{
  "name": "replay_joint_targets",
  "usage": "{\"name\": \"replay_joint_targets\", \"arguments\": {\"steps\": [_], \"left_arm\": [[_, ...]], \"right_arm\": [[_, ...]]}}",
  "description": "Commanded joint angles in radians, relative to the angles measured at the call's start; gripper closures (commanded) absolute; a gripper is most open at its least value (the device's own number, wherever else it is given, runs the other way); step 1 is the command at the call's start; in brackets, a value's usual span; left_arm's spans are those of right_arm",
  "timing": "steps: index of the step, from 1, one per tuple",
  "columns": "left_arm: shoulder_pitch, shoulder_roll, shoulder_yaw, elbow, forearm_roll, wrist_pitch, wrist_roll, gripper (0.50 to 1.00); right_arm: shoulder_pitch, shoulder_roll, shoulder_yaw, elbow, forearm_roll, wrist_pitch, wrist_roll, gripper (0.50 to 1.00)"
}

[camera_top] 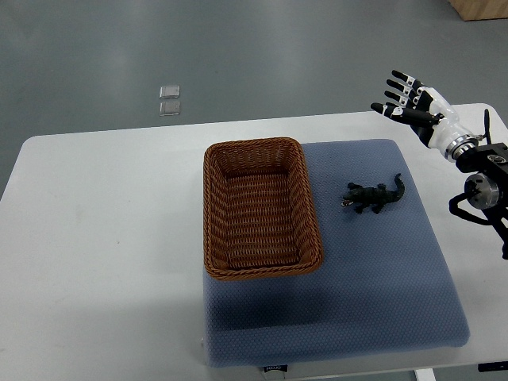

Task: Place crocodile in brown basket with right hand
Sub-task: 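Swing the right hand over the dark toy crocodile, fingers open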

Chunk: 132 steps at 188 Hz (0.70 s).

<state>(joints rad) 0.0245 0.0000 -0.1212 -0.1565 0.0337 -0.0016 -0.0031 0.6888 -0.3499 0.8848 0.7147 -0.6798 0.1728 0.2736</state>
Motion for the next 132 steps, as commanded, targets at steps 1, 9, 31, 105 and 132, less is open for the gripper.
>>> {"name": "replay_joint_targets", "arguments": {"steps": [1, 9, 31, 105, 132], "left_arm": [[0.000, 0.000, 0.000, 0.000, 0.000, 0.000, 0.002, 0.500], [0.000, 0.000, 0.000, 0.000, 0.000, 0.000, 0.000, 0.500], [0.000, 0.000, 0.000, 0.000, 0.000, 0.000, 0.000, 0.500], [0.000, 0.000, 0.000, 0.000, 0.000, 0.000, 0.000, 0.500], [0.000, 0.000, 0.000, 0.000, 0.000, 0.000, 0.000, 0.500]], "right_arm": [[0.002, -0.029, -0.014, 0.045, -0.147, 0.004, 0.007, 0.572], [0.011, -0.044, -0.029, 0.065, -0.210, 0.004, 0.015, 0.572], [0.049, -0.099, -0.109, 0.109, -0.366, 0.005, 0.038, 0.572], [0.115, -0.233, -0.331, 0.272, -0.814, 0.074, 0.084, 0.572], [0.118, -0.258, -0.389, 0.284, -0.882, 0.073, 0.088, 0.572]]}}
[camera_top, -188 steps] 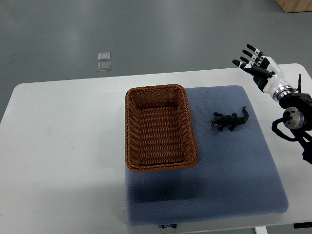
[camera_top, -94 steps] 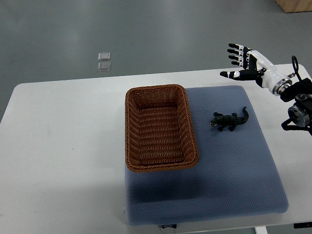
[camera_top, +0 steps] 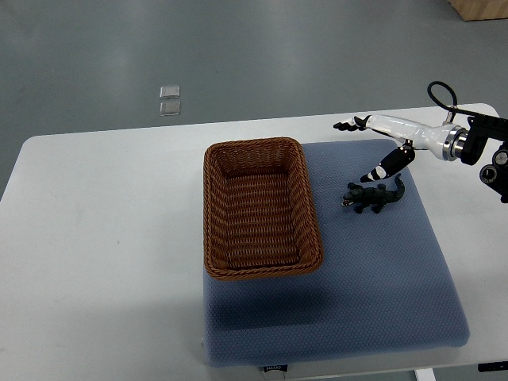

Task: Place crocodile in brown basket with right hand
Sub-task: 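Swing the right hand over the dark toy crocodile, fingers open, then lower the right hand onto the crocodile and close fingers around it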

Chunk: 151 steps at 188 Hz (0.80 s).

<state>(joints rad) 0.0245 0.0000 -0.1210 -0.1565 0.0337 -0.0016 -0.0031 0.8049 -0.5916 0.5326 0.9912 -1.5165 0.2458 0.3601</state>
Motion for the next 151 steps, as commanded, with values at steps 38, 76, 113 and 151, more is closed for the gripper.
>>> {"name": "replay_joint_targets", "arguments": {"steps": [38, 76, 113, 151], "left_arm": [[0.000, 0.000, 0.000, 0.000, 0.000, 0.000, 0.000, 0.500], [0.000, 0.000, 0.001, 0.000, 0.000, 0.000, 0.000, 0.500], [0.000, 0.000, 0.000, 0.000, 0.000, 0.000, 0.000, 0.500], [0.000, 0.000, 0.000, 0.000, 0.000, 0.000, 0.000, 0.500]], "right_arm": [[0.004, -0.017, -0.080, 0.007, -0.136, -0.016, 0.002, 0.572], [0.023, -0.017, -0.163, 0.007, -0.160, -0.069, 0.002, 0.574], [0.033, -0.016, -0.230, -0.002, -0.169, -0.137, -0.003, 0.574], [0.040, -0.010, -0.281, -0.028, -0.189, -0.207, -0.007, 0.579]]}}
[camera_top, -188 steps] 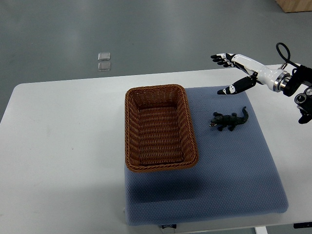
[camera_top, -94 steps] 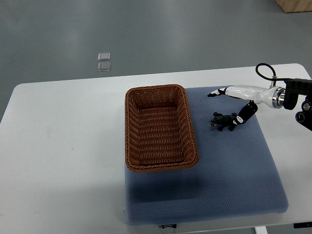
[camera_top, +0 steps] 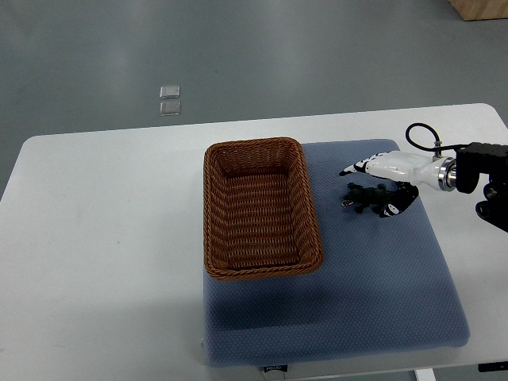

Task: Place crocodile in brown basket with right hand
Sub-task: 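Lower the right hand onto the crocodile and close fingers around it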

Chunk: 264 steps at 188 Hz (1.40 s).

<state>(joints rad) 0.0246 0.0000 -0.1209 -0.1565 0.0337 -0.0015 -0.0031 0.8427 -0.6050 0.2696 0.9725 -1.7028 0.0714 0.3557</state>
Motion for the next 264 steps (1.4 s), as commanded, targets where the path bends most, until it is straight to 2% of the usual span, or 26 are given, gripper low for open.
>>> {"name": "replay_joint_targets", "arguments": {"steps": [1, 105, 125, 184, 245, 264], "left_arm": [[0.000, 0.000, 0.000, 0.000, 0.000, 0.000, 0.000, 0.500], [0.000, 0.000, 0.000, 0.000, 0.000, 0.000, 0.000, 0.500], [0.000, 0.000, 0.000, 0.000, 0.000, 0.000, 0.000, 0.500], [0.000, 0.000, 0.000, 0.000, 0.000, 0.000, 0.000, 0.500], [0.000, 0.000, 0.001, 0.000, 0.000, 0.000, 0.000, 0.500], [0.000, 0.000, 0.000, 0.000, 0.000, 0.000, 0.000, 0.500]], "right_arm": [[0.002, 0.004, -0.018, -0.009, -0.003, -0.033, -0.003, 0.579], [0.013, 0.016, -0.055, -0.015, -0.005, -0.041, -0.006, 0.591], [0.016, 0.031, -0.063, -0.034, -0.006, -0.065, -0.006, 0.595], [0.016, 0.042, -0.064, -0.040, -0.006, -0.082, -0.006, 0.636], [0.016, 0.042, -0.082, -0.043, -0.020, -0.094, -0.006, 0.775], [0.016, 0.039, -0.082, -0.043, -0.020, -0.102, -0.006, 0.852]]}}
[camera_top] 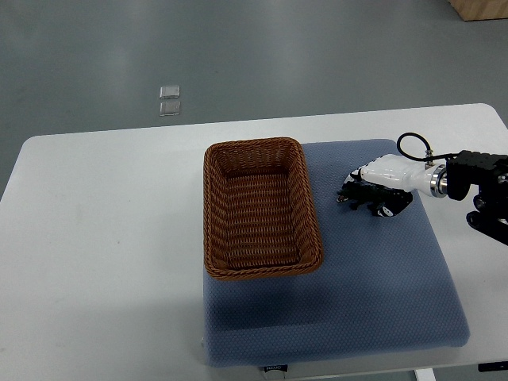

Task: Place crocodile in brown basket with right hand
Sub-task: 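Lower the right hand onto the crocodile and close fingers around it, then lift the crocodile and carry it over the wicker basket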

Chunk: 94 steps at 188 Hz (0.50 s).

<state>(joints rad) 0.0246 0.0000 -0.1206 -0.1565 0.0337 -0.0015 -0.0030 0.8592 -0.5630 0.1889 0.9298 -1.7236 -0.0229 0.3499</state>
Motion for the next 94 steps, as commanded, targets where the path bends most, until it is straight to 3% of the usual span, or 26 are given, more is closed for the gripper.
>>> {"name": "replay_joint_targets", "arguments": {"steps": [1, 16, 27, 94], "left_arm": [[0.000, 0.000, -0.001, 0.000, 0.000, 0.000, 0.000, 0.500], [0.000, 0.000, 0.001, 0.000, 0.000, 0.000, 0.000, 0.500], [0.000, 0.000, -0.001, 0.000, 0.000, 0.000, 0.000, 0.500], [0.000, 0.000, -0.001, 0.000, 0.000, 0.000, 0.000, 0.500]], "right_arm": [[0.000, -0.003, -0.002, 0.000, 0.001, -0.008, 0.000, 0.852], [0.000, -0.006, -0.002, -0.003, 0.001, -0.018, 0.000, 0.950], [0.000, -0.008, -0.002, -0.009, 0.001, -0.034, 0.000, 0.989], [0.008, -0.021, 0.003, -0.016, 0.006, -0.100, 0.000, 1.000]]}}
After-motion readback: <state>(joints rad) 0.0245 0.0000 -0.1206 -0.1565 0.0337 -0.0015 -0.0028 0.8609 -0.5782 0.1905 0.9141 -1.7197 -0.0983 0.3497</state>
